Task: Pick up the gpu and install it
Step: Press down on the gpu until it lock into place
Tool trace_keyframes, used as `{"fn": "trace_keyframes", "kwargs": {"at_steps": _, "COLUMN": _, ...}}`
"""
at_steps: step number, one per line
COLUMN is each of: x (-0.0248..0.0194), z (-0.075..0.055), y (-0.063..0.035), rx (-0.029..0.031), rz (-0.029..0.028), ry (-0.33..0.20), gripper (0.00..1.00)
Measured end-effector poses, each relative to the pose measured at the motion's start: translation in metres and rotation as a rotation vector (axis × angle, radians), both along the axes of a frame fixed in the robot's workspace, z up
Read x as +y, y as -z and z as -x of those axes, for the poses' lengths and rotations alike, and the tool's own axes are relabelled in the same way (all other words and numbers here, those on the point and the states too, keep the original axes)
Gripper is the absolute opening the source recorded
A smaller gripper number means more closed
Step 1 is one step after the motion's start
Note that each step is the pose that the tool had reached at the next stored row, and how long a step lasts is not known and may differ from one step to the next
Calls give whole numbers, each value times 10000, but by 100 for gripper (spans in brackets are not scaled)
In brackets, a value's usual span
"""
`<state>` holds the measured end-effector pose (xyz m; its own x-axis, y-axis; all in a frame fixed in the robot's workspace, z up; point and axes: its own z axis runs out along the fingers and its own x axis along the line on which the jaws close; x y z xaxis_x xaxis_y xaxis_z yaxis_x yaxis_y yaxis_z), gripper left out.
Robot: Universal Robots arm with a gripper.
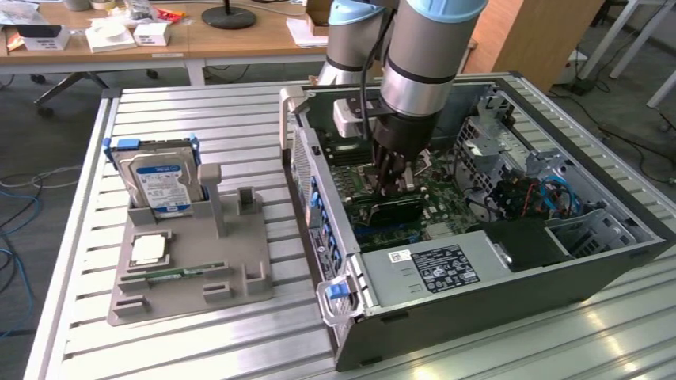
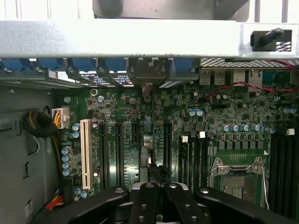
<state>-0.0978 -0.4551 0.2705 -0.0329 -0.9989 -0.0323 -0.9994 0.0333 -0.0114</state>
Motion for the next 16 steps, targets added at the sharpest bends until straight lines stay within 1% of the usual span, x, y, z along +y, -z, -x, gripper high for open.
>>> {"fn": "trace_keyframes", "kwargs": {"at_steps": 16, "x": 0, "z": 23, "y": 26, "rx": -1, "rz": -1, "ry": 0, "gripper": 10}}
